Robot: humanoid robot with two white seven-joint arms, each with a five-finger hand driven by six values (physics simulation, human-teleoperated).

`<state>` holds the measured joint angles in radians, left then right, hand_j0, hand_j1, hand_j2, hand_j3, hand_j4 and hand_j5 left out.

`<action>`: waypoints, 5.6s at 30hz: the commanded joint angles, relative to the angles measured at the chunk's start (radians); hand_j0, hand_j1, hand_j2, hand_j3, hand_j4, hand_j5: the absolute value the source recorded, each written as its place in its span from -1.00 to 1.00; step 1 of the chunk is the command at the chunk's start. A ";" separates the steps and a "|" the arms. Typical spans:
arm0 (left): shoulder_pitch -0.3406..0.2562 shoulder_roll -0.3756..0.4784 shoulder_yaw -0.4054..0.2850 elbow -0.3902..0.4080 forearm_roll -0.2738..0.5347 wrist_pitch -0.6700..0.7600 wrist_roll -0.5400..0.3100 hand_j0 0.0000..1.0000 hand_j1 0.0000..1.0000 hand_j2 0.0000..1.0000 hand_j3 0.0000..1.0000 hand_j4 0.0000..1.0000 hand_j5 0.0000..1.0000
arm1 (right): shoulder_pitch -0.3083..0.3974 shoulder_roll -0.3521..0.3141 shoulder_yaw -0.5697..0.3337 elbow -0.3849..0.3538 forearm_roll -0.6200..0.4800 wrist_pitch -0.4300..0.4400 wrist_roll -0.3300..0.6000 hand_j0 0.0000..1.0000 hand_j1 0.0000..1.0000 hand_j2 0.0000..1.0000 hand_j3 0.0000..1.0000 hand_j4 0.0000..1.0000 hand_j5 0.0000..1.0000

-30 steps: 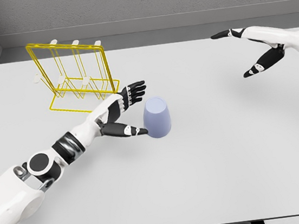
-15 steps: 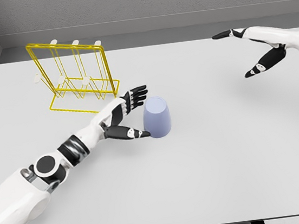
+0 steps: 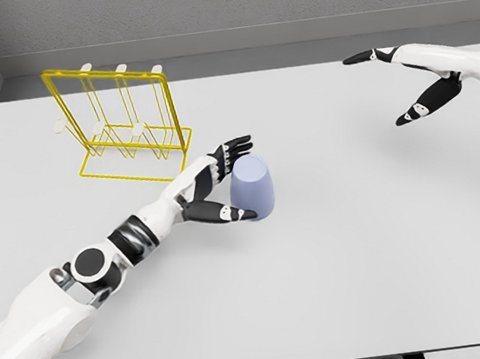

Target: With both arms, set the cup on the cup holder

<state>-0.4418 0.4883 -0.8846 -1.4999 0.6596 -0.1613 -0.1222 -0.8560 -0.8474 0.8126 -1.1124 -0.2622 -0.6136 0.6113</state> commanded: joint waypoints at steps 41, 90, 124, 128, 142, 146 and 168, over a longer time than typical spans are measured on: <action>0.003 -0.036 0.001 0.018 -0.026 -0.009 0.001 -0.22 -0.22 -0.22 -0.22 -0.22 -0.22 | -0.006 -0.010 -0.004 -0.003 -0.008 0.003 0.000 1.00 1.00 1.00 1.00 1.00 1.00; -0.097 0.237 0.147 -0.264 0.055 -0.015 0.001 -0.47 -0.47 -0.47 -0.47 -0.47 -0.47 | -0.037 -0.047 -0.003 -0.001 -0.008 0.003 0.000 1.00 1.00 1.00 1.00 1.00 1.00; -0.222 0.378 0.185 -0.263 0.157 -0.017 -0.005 -0.47 -0.47 -0.47 -0.47 -0.47 -0.47 | -0.026 -0.061 0.002 0.023 -0.009 0.003 0.000 1.00 1.00 1.00 1.00 1.00 1.00; -0.216 0.394 0.191 -0.263 0.155 -0.015 -0.005 -0.47 -0.47 -0.47 -0.47 -0.47 -0.47 | -0.029 -0.062 0.002 0.023 -0.009 0.003 0.000 1.00 1.00 1.00 1.00 1.00 1.00; -0.216 0.411 0.191 -0.232 0.157 -0.014 -0.004 -0.48 -0.48 -0.48 -0.48 -0.48 -0.48 | -0.028 -0.061 0.023 0.025 -0.009 0.003 0.000 1.00 1.00 1.00 1.00 1.00 1.00; -0.218 0.411 0.191 -0.214 0.157 -0.012 -0.004 -0.48 -0.48 -0.48 -0.48 -0.48 -0.48 | -0.028 -0.061 0.026 0.025 -0.009 0.003 0.000 1.00 1.00 1.00 1.00 1.00 1.00; -0.215 0.400 0.185 -0.175 0.143 -0.007 -0.001 -0.48 -0.48 -0.48 -0.48 -0.48 -0.48 | -0.028 -0.062 0.026 0.025 -0.009 0.003 0.000 1.00 1.00 1.00 1.00 1.00 1.00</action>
<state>-0.6550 0.8868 -0.6996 -1.6750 0.8003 -0.1693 -0.1236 -0.8836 -0.9075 0.8404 -1.0872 -0.2640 -0.6136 0.6113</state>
